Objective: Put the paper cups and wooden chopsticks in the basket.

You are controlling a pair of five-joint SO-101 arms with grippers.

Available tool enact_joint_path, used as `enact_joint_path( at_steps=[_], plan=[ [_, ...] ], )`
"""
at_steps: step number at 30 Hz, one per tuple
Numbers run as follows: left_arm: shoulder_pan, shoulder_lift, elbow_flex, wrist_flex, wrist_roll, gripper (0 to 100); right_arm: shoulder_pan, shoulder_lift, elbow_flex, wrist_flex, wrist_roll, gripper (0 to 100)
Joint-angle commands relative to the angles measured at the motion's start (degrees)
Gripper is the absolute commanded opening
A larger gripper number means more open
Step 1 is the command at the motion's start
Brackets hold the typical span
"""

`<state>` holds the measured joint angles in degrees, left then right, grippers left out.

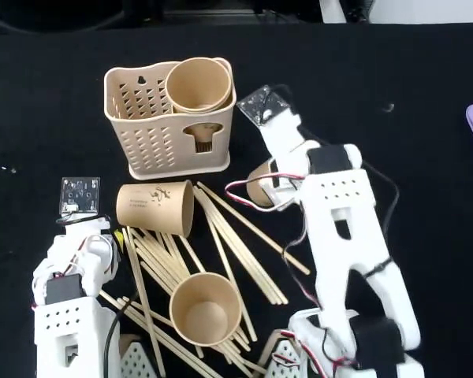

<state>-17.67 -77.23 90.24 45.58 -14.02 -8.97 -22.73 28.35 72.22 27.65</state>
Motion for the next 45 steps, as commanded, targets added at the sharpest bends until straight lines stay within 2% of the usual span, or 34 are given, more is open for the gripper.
enact_joint_path(
  at_steps=[1, 7, 14, 18, 22, 29, 35, 45],
  plan=[
    [-0.22, -0.44, -0.66, -1.14, 0.53, 20, 2.37, -8.04, -3.74, 1.05, -0.35, 1.1],
    [-0.13, -0.44, -0.66, -1.32, 0.62, 20, 2.29, -20.18, -12.79, 1.67, -0.26, 1.0],
    [-0.13, -0.44, -0.57, -1.05, 0.62, 20, -10.64, -21.23, -29.67, -0.62, -0.44, 1.0],
    [-0.13, -0.44, -0.13, -1.49, 0.53, 20, -16.79, -12.70, -39.08, -1.67, -0.44, 1.0],
    [-0.13, -0.44, -0.13, -1.49, 0.53, 20, -17.49, -0.57, -47.34, -1.49, -0.35, 1.0],
    [-0.13, -0.44, -0.13, -1.49, 0.44, 20, -19.34, 15.25, -66.33, 10.02, 5.71, 1.0],
    [-0.13, -0.44, -0.22, -1.49, 0.44, 20, -23.65, 25.19, -77.76, 15.82, 5.98, 1.0],
    [-0.22, -0.44, -0.13, -1.49, 0.35, 20, -19.96, 35.30, -82.59, 17.58, 5.98, 1.1]
  ],
)
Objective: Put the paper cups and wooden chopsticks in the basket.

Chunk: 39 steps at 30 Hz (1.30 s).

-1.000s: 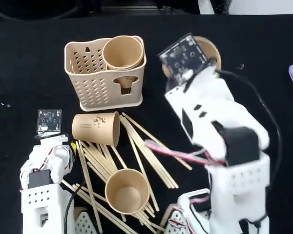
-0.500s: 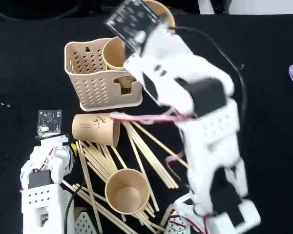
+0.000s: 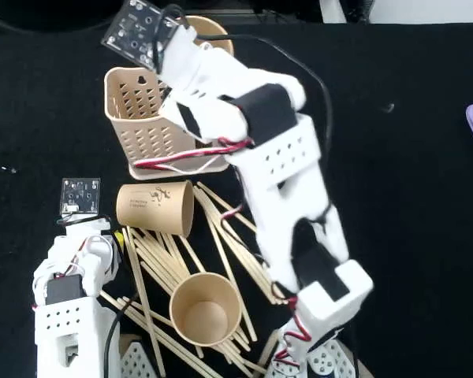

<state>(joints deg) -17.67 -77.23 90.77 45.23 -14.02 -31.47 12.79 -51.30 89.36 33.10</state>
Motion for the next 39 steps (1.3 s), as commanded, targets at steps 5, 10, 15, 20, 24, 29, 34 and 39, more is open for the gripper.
enact_joint_path(
  at_steps=[5, 10, 15, 20, 24, 29, 34, 39],
  plan=[
    [-0.22, -0.44, -0.66, -1.14, 0.35, 20, 2.55, 0.31, -2.59, 0.53, 0.18, 1.3],
    [-0.22, -0.44, -0.66, -1.14, 0.35, 20, 2.55, -0.57, -5.32, 3.96, -1.76, 13.2],
    [-0.13, -0.44, -0.66, -1.14, 0.35, 20, 1.41, -3.03, -12.97, 11.78, -3.87, 17.7],
    [-0.13, -0.44, -0.66, -1.14, 0.35, 20, 1.14, -7.96, -9.80, 11.87, -7.56, 17.6],
    [-0.13, -0.44, -0.66, -1.14, 0.35, 20, -2.11, -17.63, 4.00, 11.87, -7.91, 17.6],
    [-0.13, -0.44, -0.66, -1.14, 0.35, 20, -11.69, -35.12, 32.75, 11.78, -7.82, 17.6],
    [-0.13, -0.44, -0.66, -1.14, 0.35, 20, -20.31, -48.40, 61.32, 7.21, -4.84, 17.7],
    [-0.13, -0.44, -0.66, -1.14, 0.35, 20, -23.82, -51.47, 79.08, 2.46, -1.85, 17.8]
  ],
)
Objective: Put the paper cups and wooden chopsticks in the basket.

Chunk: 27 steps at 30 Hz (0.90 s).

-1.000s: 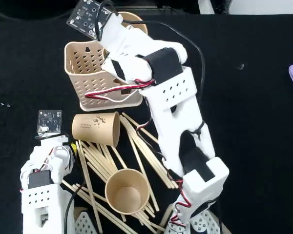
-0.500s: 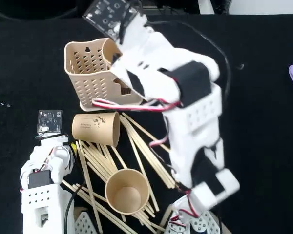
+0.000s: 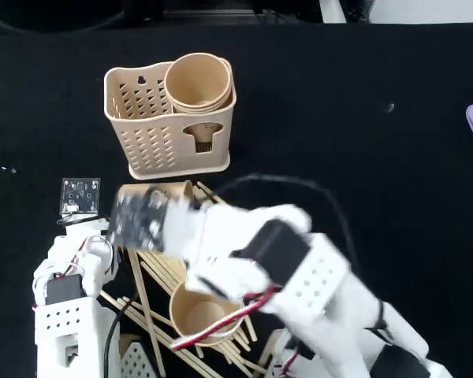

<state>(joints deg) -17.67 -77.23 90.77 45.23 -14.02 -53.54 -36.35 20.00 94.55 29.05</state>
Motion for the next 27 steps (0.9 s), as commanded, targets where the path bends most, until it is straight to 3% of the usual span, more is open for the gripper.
enact_joint_path(
  at_steps=[1, 14, 19, 23, 27],
  plan=[
    [-0.13, -0.44, -0.66, -1.14, 0.35, 20, -1.85, -2.07, 9.54, -2.99, 2.81, 17.8],
    [-0.13, -0.44, -0.66, -1.14, 0.35, 20, -2.64, 1.63, 14.20, -3.25, 4.04, 17.4],
    [-0.22, -0.44, -0.66, -1.14, 0.35, 20, -5.98, 1.36, 16.31, -4.84, 3.52, 0.9],
    [-0.22, -0.44, -0.66, -1.14, 0.35, 20, -2.20, -3.56, 4.26, 0.62, 3.69, 1.1],
    [-0.13, -0.44, -0.66, -1.14, 0.35, 20, 7.47, -5.23, -18.68, 6.24, 3.34, 1.0]
  ],
)
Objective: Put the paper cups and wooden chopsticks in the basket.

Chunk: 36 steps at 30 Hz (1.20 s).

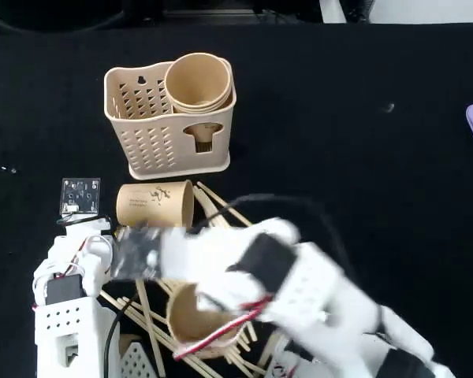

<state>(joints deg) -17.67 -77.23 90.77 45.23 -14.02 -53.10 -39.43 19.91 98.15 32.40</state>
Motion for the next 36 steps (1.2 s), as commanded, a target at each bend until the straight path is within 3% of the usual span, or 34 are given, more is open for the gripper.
enact_joint_path(
  at_steps=[1, 7, 15, 27, 36],
  plan=[
    [-0.13, -0.44, -0.66, -1.14, 0.35, 20, 10.20, -1.71, -23.60, 2.55, -0.88, 1.0],
    [-0.13, -0.44, -0.66, -1.14, 0.35, 20, 23.82, 7.69, -42.15, -7.30, -10.81, 1.0],
    [-0.13, -0.44, -0.66, -1.14, 0.35, 20, 30.68, 26.33, -52.62, -23.03, -15.30, 1.0],
    [-0.13, -0.44, -0.66, -1.14, 0.35, 20, 31.12, 47.34, -70.81, -18.11, -14.86, 1.0],
    [-0.13, -0.44, -0.66, -1.14, 0.35, 20, 36.04, 52.62, -75.65, -16.26, -14.86, 1.0]
  ],
)
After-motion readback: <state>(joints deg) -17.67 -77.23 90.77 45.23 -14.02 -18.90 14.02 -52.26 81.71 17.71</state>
